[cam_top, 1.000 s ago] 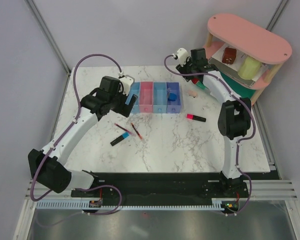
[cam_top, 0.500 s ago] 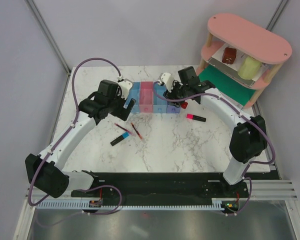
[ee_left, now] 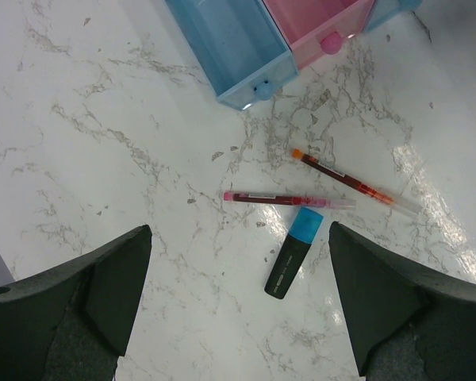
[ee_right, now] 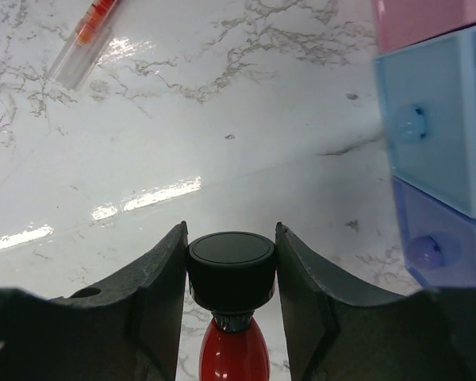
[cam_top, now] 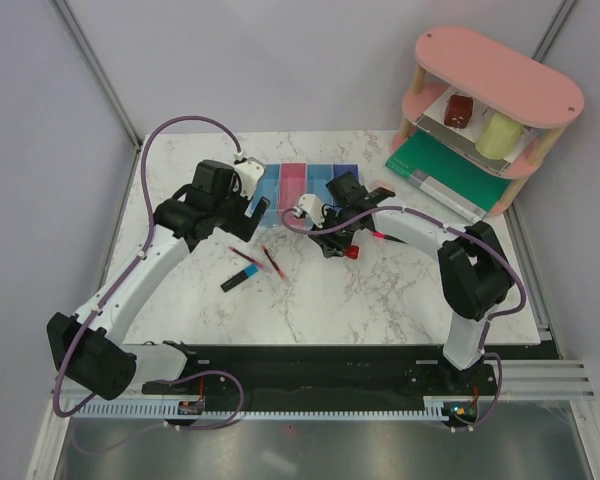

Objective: Sort the stationery into containers
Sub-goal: Place the stationery in the storage box.

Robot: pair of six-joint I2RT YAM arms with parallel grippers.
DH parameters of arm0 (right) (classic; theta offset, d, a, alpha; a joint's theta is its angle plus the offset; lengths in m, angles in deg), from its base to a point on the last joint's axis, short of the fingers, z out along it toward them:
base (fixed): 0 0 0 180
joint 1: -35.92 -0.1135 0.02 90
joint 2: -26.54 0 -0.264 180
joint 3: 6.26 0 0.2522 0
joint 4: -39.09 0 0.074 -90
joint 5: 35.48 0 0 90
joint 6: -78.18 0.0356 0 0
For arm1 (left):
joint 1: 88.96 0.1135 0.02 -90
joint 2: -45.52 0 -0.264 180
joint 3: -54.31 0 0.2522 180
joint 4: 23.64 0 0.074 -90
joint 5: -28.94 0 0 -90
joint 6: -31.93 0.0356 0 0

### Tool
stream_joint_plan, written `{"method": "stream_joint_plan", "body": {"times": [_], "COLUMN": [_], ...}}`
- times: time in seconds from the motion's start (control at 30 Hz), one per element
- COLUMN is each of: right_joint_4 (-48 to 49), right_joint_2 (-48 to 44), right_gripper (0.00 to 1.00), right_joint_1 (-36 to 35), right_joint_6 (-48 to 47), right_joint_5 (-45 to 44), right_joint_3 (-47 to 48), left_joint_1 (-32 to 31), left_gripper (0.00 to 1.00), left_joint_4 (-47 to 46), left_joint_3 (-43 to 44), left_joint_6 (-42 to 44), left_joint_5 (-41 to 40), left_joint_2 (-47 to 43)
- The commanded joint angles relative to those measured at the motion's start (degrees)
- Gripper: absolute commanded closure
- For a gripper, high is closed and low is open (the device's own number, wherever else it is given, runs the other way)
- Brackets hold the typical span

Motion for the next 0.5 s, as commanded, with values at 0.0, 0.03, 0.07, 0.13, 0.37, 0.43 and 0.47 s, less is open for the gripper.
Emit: {"method": "stream_joint_plan", "body": {"times": [0.0,0.03,0.07,0.13,0.37,0.43,0.47], "right_joint_4": [2.2,2.2,2.2,2.11,2.29,2.29,2.29], "right_joint_2": [4.55,5.26,5.96,7.89,11.06,11.24,11.24], "right_gripper": [0.61,0.61,0.61,0.61,0.56,0.48,0.45], "right_joint_1": [-0.76,-1.02,-1.2,-1.55,-2.26,-2.43,-2.52], "right_joint_6": [0.35,0.17,0.08,-0.27,-0.27,-0.27,-0.18], "right_joint_5": [1.94,1.68,1.59,1.33,0.36,0.36,0.36], "right_joint_3": [-0.32,-0.06,0.03,0.29,1.61,1.79,1.79], "left_joint_1": [0.07,0.07,0.16,0.16,0.16,0.16,0.16], "left_gripper": [0.0,0.0,0.0,0.0,0.0,0.0,0.0], "left_joint_4": [-1.07,-1.07,-1.16,-1.16,-1.16,-1.16,-1.16], "left_joint_3": [0.14,0.14,0.32,0.41,0.23,0.23,0.23], "left_joint_6": [2.67,2.85,2.94,3.11,3.2,3.2,3.11], "left_joint_5": [-0.79,-0.79,-0.79,-0.87,-0.52,-0.43,-0.52], "left_joint_2": [-1.93,-2.02,-2.02,-2.02,-2.19,-2.19,-2.19]}}
